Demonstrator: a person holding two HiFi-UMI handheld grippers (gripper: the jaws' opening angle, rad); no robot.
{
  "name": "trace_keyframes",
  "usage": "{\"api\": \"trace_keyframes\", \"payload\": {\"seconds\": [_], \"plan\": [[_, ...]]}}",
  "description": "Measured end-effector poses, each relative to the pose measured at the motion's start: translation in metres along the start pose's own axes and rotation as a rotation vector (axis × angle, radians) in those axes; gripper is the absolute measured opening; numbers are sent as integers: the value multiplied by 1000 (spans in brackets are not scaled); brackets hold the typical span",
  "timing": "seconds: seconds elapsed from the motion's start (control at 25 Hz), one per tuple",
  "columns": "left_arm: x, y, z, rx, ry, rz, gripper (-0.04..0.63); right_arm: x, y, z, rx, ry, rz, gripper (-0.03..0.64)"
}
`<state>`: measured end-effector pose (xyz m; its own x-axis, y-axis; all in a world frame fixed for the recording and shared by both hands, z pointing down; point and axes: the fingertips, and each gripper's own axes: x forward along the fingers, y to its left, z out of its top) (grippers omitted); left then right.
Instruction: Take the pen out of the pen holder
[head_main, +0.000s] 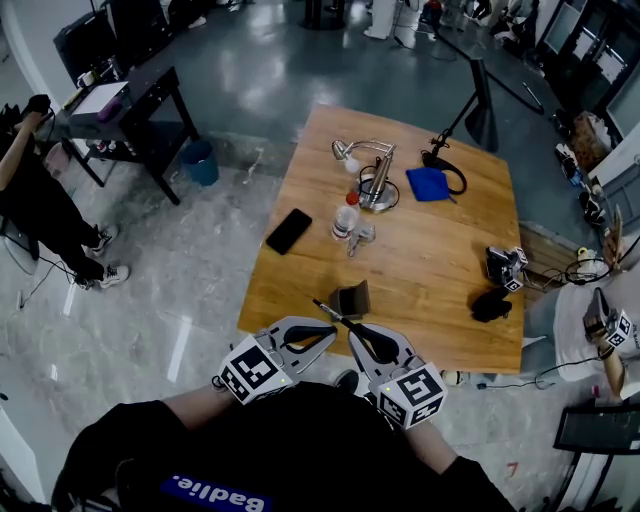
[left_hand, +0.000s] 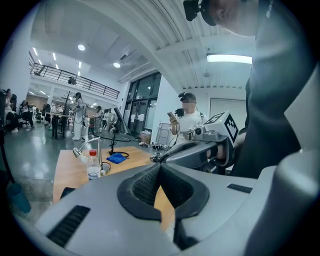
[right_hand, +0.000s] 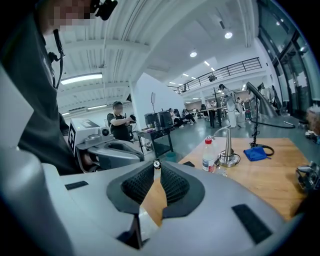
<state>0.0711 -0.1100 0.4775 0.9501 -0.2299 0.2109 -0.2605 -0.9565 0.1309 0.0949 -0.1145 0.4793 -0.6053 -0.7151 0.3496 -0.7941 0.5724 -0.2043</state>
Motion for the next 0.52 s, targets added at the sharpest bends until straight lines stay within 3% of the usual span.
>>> {"api": "trace_keyframes", "payload": {"seconds": [0.52], "plan": [[-1, 0, 1, 1, 3, 6, 0, -1, 3, 3, -21, 0, 3, 48]]}}
